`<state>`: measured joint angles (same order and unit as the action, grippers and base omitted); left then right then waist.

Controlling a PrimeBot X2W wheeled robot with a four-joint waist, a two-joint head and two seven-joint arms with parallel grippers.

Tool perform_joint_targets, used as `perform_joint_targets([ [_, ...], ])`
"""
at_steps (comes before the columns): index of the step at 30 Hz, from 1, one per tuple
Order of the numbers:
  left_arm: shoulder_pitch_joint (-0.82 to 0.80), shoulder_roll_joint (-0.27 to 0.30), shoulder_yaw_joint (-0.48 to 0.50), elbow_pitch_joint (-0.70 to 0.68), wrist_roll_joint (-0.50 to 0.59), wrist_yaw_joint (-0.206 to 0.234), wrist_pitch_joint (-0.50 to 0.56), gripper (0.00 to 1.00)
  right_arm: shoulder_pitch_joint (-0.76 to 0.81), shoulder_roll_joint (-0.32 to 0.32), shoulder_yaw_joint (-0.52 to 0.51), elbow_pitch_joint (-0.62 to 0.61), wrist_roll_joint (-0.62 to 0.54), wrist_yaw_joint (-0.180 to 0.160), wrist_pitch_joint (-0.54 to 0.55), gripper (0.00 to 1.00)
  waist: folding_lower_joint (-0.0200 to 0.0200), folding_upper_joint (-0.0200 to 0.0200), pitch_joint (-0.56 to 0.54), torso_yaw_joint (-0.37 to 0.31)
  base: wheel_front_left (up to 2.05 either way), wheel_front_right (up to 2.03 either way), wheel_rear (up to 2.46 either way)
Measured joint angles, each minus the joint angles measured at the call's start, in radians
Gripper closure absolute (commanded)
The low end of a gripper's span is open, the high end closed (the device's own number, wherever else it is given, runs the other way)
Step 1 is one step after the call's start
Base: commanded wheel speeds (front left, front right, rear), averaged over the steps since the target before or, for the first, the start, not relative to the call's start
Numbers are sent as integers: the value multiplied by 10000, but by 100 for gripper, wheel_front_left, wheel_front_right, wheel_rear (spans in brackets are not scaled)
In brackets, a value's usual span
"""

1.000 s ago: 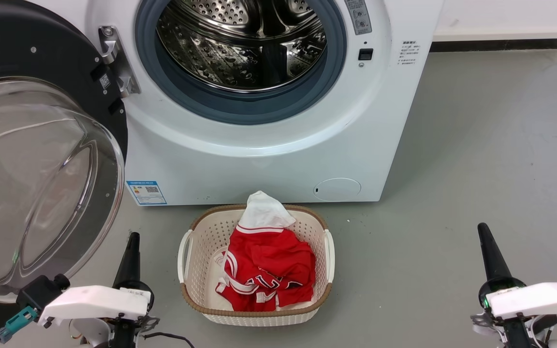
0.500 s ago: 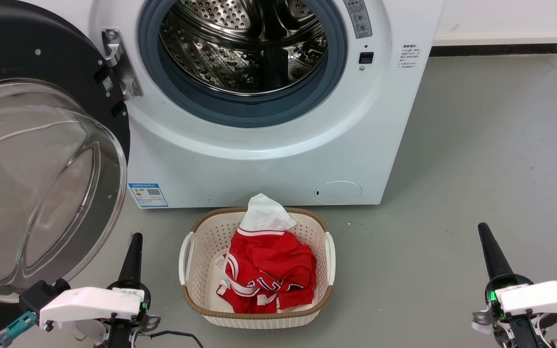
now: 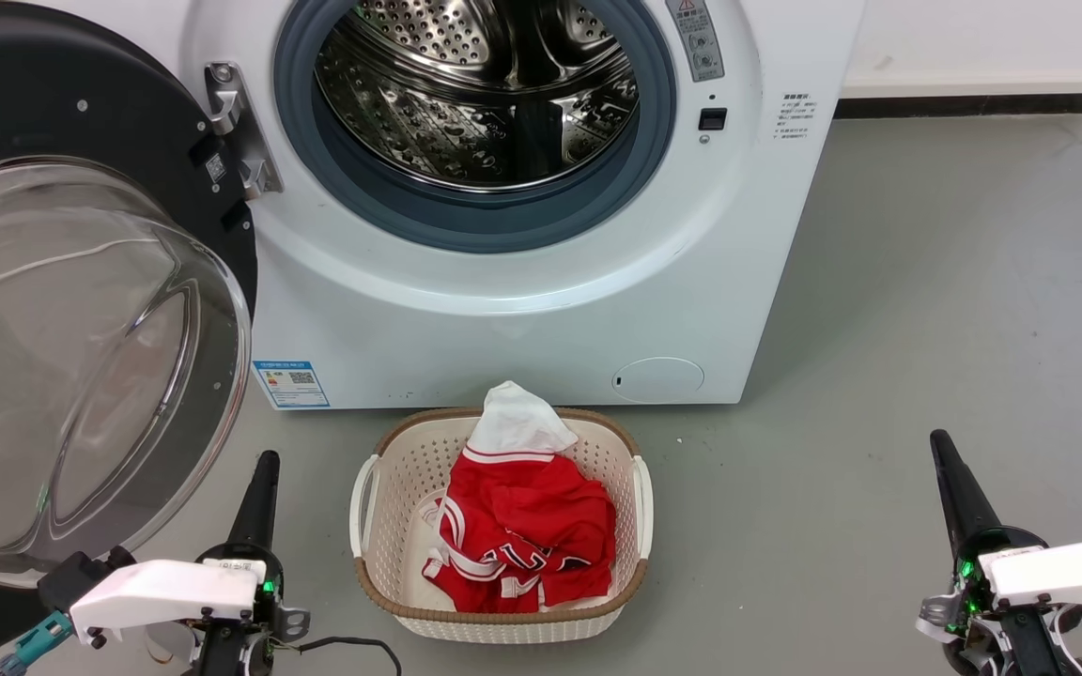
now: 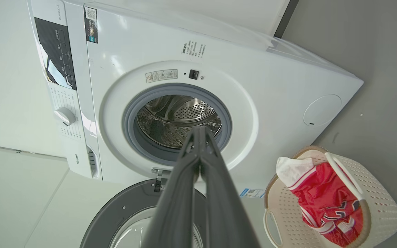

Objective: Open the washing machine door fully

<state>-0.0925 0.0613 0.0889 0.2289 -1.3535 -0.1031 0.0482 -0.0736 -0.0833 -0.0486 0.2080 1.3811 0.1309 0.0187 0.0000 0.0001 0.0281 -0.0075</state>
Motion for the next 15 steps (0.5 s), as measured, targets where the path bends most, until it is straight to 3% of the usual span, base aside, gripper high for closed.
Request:
perform_joint_targets([
  [15, -85, -50, 121, 73, -1183, -117, 295, 100, -101, 8, -104, 167, 1202, 0, 278, 100, 1, 0, -107, 32, 0, 0, 0],
])
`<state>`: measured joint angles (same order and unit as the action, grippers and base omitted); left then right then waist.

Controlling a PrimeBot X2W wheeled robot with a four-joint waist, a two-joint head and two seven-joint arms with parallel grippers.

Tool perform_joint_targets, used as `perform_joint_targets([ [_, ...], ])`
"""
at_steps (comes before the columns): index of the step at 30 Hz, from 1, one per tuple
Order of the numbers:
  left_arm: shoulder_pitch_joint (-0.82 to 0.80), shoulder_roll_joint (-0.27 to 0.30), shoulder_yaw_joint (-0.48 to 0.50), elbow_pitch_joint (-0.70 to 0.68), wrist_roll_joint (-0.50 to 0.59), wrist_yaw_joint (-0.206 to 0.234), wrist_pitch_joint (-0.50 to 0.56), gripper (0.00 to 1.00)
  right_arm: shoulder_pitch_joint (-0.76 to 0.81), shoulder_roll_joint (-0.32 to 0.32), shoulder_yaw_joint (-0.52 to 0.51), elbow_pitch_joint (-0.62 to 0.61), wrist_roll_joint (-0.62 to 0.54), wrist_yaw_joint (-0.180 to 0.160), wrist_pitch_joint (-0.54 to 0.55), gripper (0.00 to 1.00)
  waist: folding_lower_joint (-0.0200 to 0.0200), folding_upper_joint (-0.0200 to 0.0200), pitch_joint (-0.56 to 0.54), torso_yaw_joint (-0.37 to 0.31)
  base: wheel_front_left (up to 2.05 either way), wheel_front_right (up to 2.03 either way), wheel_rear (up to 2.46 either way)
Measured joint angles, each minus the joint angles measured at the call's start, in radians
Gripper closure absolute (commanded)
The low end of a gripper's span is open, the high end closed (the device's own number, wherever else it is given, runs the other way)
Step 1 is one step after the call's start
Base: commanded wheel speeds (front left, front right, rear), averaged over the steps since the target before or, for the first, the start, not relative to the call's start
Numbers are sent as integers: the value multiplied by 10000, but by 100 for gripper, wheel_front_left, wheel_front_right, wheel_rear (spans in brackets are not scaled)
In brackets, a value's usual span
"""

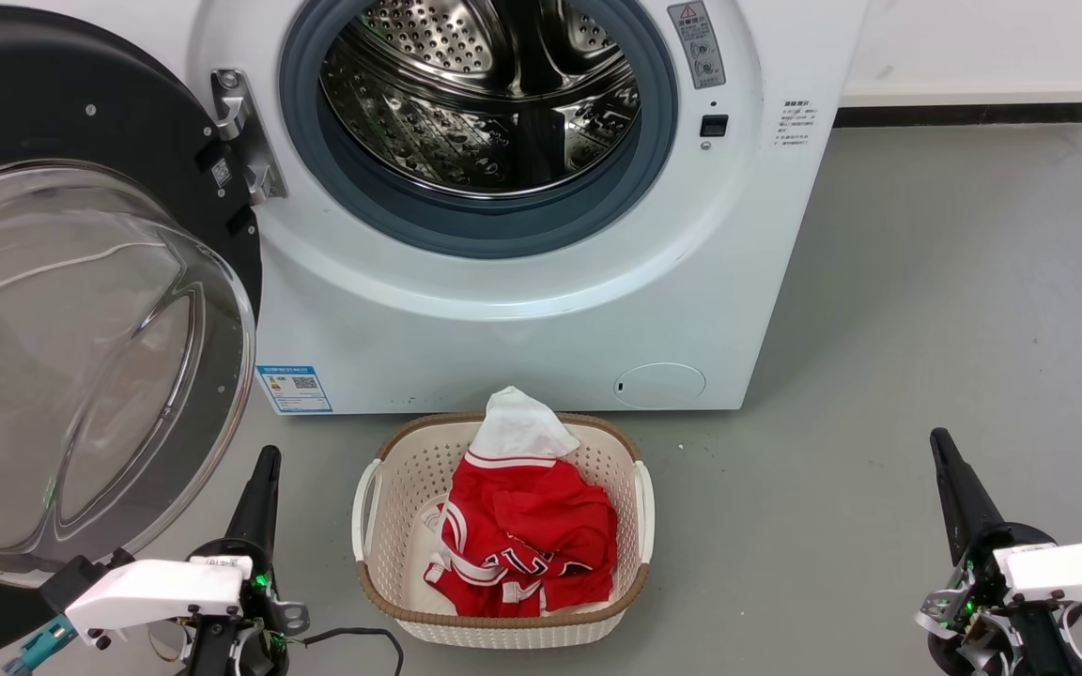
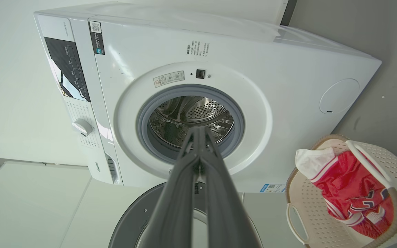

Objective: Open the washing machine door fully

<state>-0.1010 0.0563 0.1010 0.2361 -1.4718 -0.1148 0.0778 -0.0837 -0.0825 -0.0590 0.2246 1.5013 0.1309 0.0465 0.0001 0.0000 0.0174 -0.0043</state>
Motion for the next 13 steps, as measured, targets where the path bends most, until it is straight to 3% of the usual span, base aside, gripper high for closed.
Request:
perform_joint_targets([
  [13, -21, -38, 75, 65, -920, -90, 251, 100, -135, 12, -104, 104, 940, 0, 247, 100, -1, 0, -93, 28, 0, 0, 0],
])
